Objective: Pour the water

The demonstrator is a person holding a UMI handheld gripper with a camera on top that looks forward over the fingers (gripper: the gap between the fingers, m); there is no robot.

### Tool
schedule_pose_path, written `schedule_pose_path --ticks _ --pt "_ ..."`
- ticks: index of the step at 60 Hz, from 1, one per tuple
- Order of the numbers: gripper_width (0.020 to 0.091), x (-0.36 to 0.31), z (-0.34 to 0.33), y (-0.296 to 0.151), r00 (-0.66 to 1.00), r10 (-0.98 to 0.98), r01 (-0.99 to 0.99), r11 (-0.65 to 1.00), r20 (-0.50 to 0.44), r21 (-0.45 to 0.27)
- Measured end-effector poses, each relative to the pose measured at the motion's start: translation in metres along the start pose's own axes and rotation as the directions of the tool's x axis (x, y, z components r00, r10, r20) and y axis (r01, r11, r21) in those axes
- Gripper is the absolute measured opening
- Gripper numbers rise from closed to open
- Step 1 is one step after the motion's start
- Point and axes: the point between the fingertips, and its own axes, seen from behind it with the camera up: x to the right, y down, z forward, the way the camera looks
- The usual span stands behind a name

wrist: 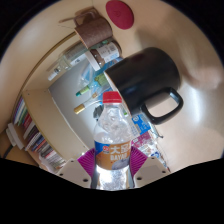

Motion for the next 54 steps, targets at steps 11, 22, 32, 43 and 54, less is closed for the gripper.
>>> schedule_pose_path --ticks 11,22,32,43,54 --pt "0.0427 0.000 -0.005 0.000 1.000 -0.003 0.003 1.000 0.000 -0.008" --pt "0.0426 -0.029 -0.014 0.021 0.953 -0.301 0.302 0.952 0.023 -0.047" --pt "0.0429 -0.135 -0.048 0.018 0.603 -0.792 0.789 0.610 0.094 0.072" --pt "0.0432 -0.229 -0.083 -0.070 0.007 -0.985 0.975 -0.031 -0.170 0.219" --pt "0.0433 -0.209 -0.087 -0.198 -0.350 -0.847 0.918 -0.396 -0.401 0.034"
